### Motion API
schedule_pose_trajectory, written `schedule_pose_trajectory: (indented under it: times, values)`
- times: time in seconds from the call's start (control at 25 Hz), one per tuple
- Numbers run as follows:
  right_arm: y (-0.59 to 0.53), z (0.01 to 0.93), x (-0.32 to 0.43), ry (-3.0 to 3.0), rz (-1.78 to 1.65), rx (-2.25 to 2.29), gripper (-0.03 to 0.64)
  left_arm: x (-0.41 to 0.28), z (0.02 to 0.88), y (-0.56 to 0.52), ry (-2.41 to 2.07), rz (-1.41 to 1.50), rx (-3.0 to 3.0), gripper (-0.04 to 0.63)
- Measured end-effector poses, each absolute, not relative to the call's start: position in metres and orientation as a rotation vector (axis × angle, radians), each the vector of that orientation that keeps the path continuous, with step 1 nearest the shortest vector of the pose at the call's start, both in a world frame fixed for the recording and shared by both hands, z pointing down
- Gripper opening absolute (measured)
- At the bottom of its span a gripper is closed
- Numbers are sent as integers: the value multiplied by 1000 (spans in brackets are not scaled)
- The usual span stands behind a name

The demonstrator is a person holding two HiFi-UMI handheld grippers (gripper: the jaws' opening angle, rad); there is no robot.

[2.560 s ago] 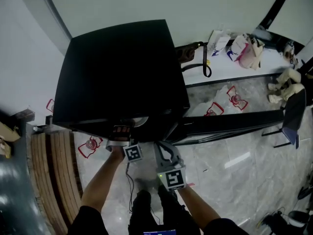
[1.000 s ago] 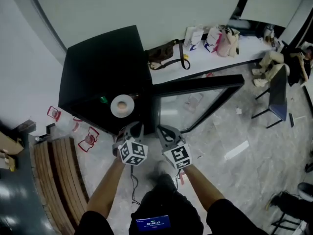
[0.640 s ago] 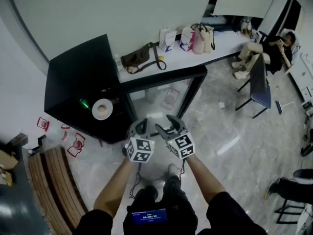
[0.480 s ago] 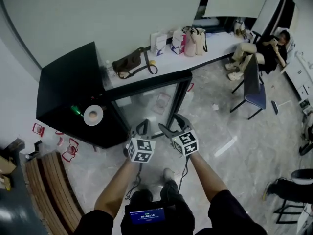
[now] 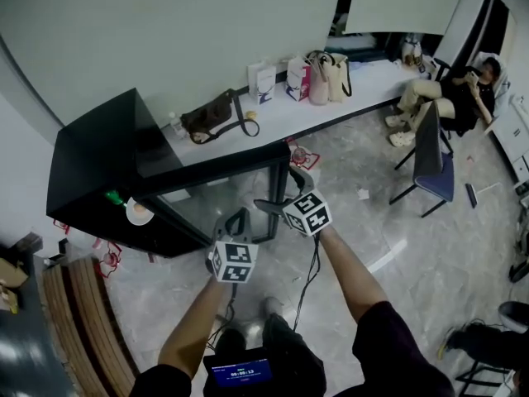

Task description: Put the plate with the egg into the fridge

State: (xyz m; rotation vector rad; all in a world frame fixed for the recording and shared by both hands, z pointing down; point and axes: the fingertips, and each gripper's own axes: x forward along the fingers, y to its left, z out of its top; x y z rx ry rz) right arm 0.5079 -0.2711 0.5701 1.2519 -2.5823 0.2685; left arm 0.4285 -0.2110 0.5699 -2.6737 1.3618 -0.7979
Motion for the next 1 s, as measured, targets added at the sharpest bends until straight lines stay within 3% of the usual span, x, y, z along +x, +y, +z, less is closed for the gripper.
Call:
schedule_pose_trajectory:
  times: [0.48, 1.0]
  values:
    - [-247, 572, 493, -2596, 276, 1303, 575, 410, 564, -196, 1428, -786, -2642, 9]
    - [-80, 568, 447, -2520, 315, 1367, 571, 365, 550, -58, 1334, -701, -2695, 9]
